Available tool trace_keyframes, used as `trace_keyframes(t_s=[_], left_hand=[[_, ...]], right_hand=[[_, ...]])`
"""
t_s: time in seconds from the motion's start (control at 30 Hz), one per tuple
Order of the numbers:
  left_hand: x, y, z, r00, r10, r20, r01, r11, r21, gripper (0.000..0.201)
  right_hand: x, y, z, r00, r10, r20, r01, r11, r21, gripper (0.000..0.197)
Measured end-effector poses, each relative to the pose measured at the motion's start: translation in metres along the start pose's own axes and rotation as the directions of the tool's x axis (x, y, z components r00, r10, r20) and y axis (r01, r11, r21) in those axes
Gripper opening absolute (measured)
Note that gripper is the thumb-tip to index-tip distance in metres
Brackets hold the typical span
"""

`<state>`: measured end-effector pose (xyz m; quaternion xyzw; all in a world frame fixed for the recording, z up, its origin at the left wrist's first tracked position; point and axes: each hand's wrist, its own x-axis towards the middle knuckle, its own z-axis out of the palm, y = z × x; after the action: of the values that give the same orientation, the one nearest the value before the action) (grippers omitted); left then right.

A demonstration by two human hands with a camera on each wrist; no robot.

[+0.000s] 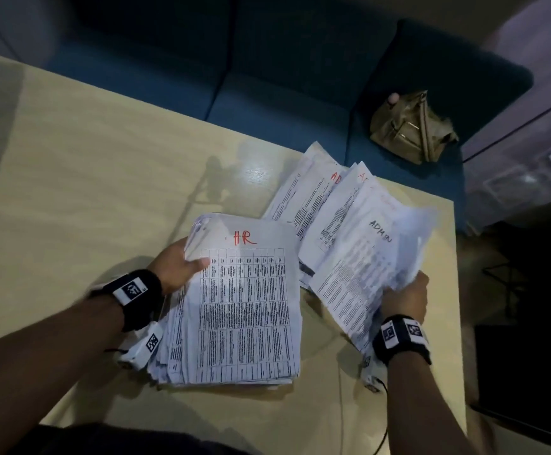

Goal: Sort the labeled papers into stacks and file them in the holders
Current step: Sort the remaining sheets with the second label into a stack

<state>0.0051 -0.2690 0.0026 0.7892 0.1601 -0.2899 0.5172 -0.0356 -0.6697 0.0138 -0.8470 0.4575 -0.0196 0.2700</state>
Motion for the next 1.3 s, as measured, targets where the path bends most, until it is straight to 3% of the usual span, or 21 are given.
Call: trace_keyframes(t_s=[0.1, 0.2, 0.37, 0.5, 0.57, 0.7, 0.83, 0.97, 1.07, 1.13, 1.23, 1.3], left_hand=[[-0.003, 0.0, -0.002, 1.0, 0.014, 0.012, -0.014, 1.0, 0.014, 0.047], [-0.007, -0.001, -0.006, 1.0, 0.021, 0.015, -0.021, 1.0, 0.014, 0.049], [-0.015, -0.003, -0.008, 0.999, 0.046, -0.002, -0.046, 0.999, -0.002, 0.052], [-0.023, 0.0, -0.01, 0.997, 0.075, -0.029, -0.076, 0.996, -0.041, 0.047], [-0.026, -0.001, -0.015, 0.995, 0.087, -0.038, -0.09, 0.994, -0.062, 0.044], [-0.027, -0.008, -0.021, 0.996, 0.067, -0.051, -0.071, 0.993, -0.091, 0.043], [-0.027, -0.011, -0.019, 0.996, 0.061, -0.07, -0.067, 0.993, -0.094, 0.042], [-0.029, -0.009, -0.018, 0.987, 0.065, -0.145, -0.095, 0.972, -0.217, 0.051], [-0.034, -0.008, -0.019, 0.979, 0.127, -0.157, -0.164, 0.955, -0.247, 0.048], [-0.033, -0.011, -0.021, 0.978, 0.144, -0.148, -0.174, 0.962, -0.211, 0.043], [-0.028, -0.016, -0.025, 0.992, 0.108, -0.063, -0.118, 0.977, -0.178, 0.036], [-0.027, -0.021, -0.027, 0.996, 0.086, -0.013, -0.087, 0.966, -0.243, 0.047]], right_hand=[[-0.025, 0.002, -0.007, 0.997, -0.062, 0.053, 0.057, 0.993, 0.104, 0.041], [-0.04, 0.007, -0.021, 0.99, -0.141, 0.014, 0.135, 0.969, 0.208, 0.03], [-0.046, 0.017, -0.041, 0.988, -0.156, 0.012, 0.15, 0.966, 0.211, 0.016], [-0.049, 0.006, -0.071, 0.977, -0.176, -0.118, 0.207, 0.913, 0.352, 0.013], [-0.048, 0.003, -0.078, 0.981, -0.156, -0.113, 0.191, 0.868, 0.459, 0.026], [-0.075, -0.013, -0.059, 0.96, -0.276, -0.033, 0.267, 0.882, 0.388, 0.06], [-0.116, -0.036, -0.016, 0.912, -0.359, 0.199, 0.292, 0.907, 0.303, 0.04], [-0.142, -0.042, 0.036, 0.871, -0.294, 0.394, 0.227, 0.951, 0.209, 0.035], [-0.151, -0.044, 0.056, 0.782, -0.31, 0.54, 0.314, 0.945, 0.089, 0.036], [-0.153, -0.05, 0.058, 0.758, -0.343, 0.555, 0.356, 0.93, 0.089, 0.035], [-0.145, -0.067, 0.05, 0.786, -0.37, 0.495, 0.332, 0.928, 0.167, 0.02], [-0.14, -0.074, 0.045, 0.756, -0.366, 0.542, 0.327, 0.929, 0.171, 0.014]])
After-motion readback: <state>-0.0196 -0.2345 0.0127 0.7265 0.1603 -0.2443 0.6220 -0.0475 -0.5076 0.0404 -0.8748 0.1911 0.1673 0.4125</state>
